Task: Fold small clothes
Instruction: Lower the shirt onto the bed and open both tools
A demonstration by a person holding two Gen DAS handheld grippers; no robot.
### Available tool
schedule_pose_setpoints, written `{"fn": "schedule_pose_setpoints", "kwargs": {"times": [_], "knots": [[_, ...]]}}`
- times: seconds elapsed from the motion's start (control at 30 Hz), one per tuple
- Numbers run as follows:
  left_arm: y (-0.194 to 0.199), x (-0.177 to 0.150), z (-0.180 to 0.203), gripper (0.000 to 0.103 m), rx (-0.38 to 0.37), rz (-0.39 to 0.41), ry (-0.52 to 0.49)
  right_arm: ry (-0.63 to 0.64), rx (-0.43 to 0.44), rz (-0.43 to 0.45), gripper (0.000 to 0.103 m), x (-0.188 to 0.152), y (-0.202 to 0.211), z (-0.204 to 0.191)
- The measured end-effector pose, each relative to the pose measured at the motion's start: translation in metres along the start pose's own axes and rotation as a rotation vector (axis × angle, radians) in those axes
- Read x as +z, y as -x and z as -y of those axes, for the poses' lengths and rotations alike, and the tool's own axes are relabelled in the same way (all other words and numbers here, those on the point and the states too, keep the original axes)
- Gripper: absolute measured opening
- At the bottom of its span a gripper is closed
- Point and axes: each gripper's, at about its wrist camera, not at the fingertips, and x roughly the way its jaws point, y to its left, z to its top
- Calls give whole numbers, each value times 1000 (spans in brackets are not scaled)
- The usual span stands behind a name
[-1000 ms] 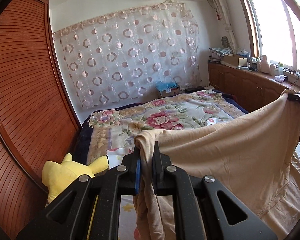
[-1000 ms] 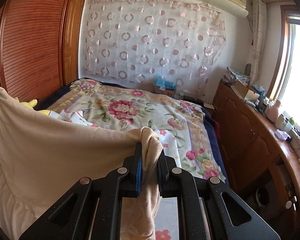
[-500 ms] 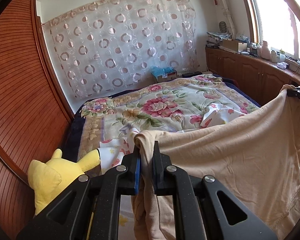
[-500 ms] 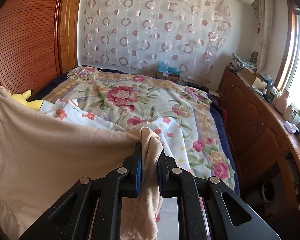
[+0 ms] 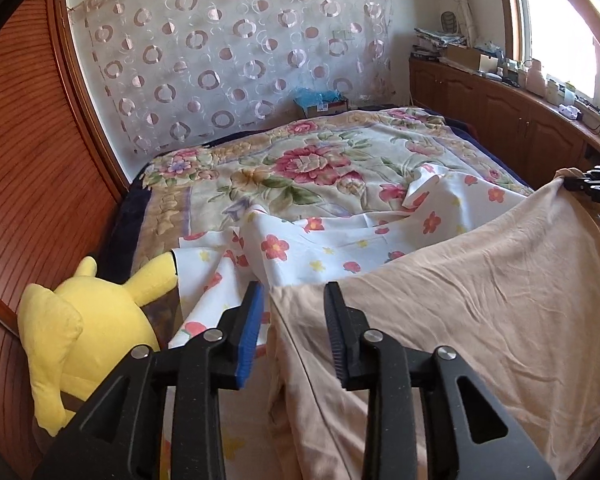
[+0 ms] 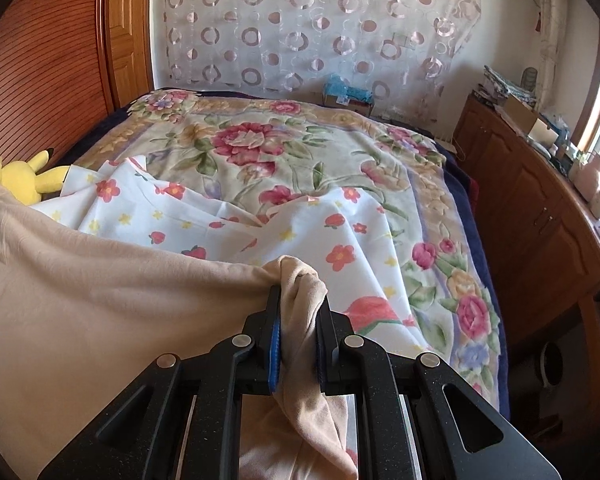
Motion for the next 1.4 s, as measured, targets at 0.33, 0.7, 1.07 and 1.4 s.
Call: {"fn": "schedule_pose_setpoints", "kwargs": {"times": [0.33, 0.7, 1.07, 1.4], "knots": [[40, -40, 6, 73, -83, -39, 1, -7, 5, -16, 24, 3, 2, 8], [55, -76, 26, 74, -102, -88, -25, -4, 53, 25, 44, -59, 66, 24], [66, -84, 26, 74, -138, -90, 19, -48, 147, -35, 44, -115, 96, 22], [64, -93, 28, 47, -183, -124, 36, -64, 179, -56, 44, -110, 89, 21]]}}
